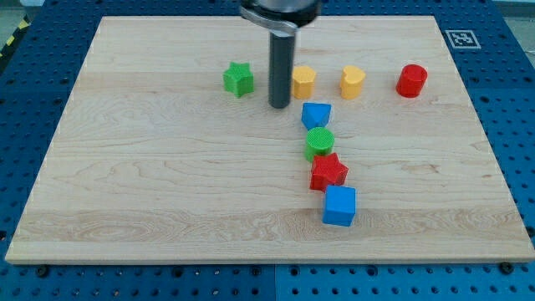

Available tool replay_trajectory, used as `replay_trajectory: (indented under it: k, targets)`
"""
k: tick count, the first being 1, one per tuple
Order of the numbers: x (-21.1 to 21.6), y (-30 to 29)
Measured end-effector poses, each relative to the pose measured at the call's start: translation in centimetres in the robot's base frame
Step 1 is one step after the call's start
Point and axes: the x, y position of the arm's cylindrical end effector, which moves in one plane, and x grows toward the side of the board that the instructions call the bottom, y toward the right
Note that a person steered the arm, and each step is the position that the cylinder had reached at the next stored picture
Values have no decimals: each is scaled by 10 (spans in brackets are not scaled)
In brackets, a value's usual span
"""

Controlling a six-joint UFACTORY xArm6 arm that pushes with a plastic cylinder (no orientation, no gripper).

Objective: Push the green star towards the top left side of the board

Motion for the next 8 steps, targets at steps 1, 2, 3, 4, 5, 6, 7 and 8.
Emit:
replay_trajectory:
  k: [1,2,3,4,5,6,7,8]
  targets:
    - [-19,-47]
    - [-41,-91]
    - [-78,-109]
    - [-84,-88]
    - [-70,-50]
    - [-79,-25]
    - [-91,-25]
    - [-97,-57]
